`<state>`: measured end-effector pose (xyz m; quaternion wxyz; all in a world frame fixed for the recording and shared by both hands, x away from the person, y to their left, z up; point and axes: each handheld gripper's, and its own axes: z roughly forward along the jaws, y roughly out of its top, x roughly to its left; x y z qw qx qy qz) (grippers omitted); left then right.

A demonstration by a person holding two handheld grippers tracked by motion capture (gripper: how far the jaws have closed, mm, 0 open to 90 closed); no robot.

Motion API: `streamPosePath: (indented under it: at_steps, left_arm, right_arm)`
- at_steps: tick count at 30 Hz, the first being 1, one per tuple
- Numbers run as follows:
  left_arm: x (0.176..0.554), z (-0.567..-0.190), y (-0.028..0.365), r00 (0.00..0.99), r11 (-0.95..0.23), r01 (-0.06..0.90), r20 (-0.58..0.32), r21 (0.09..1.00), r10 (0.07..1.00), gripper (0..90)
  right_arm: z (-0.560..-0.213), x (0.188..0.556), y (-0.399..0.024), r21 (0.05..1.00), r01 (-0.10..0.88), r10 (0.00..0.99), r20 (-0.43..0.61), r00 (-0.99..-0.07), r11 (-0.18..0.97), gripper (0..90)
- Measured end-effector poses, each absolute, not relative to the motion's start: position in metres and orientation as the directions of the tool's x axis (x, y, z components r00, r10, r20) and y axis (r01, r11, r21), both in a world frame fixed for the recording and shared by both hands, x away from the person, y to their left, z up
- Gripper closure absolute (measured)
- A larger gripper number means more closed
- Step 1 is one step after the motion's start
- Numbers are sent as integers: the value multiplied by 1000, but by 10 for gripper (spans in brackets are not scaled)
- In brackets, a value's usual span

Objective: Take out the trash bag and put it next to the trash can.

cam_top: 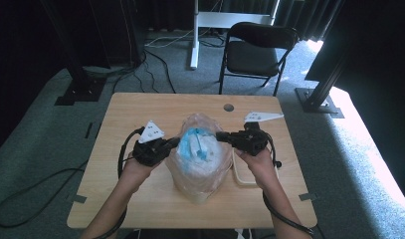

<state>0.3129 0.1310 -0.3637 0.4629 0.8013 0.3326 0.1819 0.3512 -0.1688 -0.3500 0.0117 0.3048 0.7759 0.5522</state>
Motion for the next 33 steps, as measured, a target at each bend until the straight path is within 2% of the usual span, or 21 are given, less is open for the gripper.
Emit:
streamPosePath:
  at_steps: [4, 7, 8, 10, 12, 16, 19, 20, 22, 23, 27, 28, 31, 33]
  left_arm:
    - [312, -367, 123, 732, -353, 364, -31, 862, 681, 885]
    - [311, -368, 118, 739, -354, 363, -34, 862, 673, 886]
    - [311, -368, 117, 741, -350, 365, -41, 863, 670, 885]
    - [311, -368, 115, 748, -346, 367, -53, 863, 662, 885]
    - [312, -368, 113, 749, -341, 369, -60, 865, 660, 885]
    - [311, -368, 109, 757, -327, 373, -80, 868, 649, 885]
    - [310, -367, 108, 762, -325, 371, -85, 870, 642, 885]
    - [311, -367, 108, 761, -320, 374, -90, 870, 643, 885]
    - [313, -368, 110, 759, -313, 383, -103, 869, 643, 884]
    - [314, -368, 110, 755, -309, 389, -108, 868, 647, 883]
    - [317, -372, 114, 752, -288, 402, -134, 869, 645, 880]
    - [318, -372, 115, 751, -285, 403, -136, 870, 646, 868]
    - [318, -370, 118, 757, -281, 396, -137, 874, 639, 757]
    - [316, -369, 120, 755, -271, 388, -135, 881, 642, 646]
  right_arm:
    - [-357, 347, -146, 846, 469, 411, 345, -844, 252, 883]
    - [-368, 347, -128, 821, 495, 374, 381, -846, 284, 719]
    - [-371, 347, -122, 813, 495, 367, 378, -850, 307, 679]
    - [-376, 347, -109, 792, 493, 372, 363, -854, 359, 529]
    - [-380, 346, -99, 779, 494, 376, 356, -855, 386, 427]
    - [-381, 347, -84, 765, 504, 429, 330, -841, 400, 331]
    - [-382, 349, -79, 761, 504, 449, 313, -837, 409, 353]
    - [-383, 350, -78, 758, 510, 457, 316, -832, 406, 424]
    - [-385, 352, -79, 760, 509, 449, 320, -834, 403, 509]
    - [-385, 352, -79, 761, 503, 451, 310, -837, 410, 590]
    - [-387, 352, -79, 759, 490, 441, 298, -847, 429, 776]
    - [-387, 352, -78, 757, 484, 449, 282, -848, 439, 853]
    - [-387, 352, -79, 757, 473, 449, 265, -853, 451, 884]
    - [-386, 352, -78, 756, 463, 447, 251, -858, 464, 887]
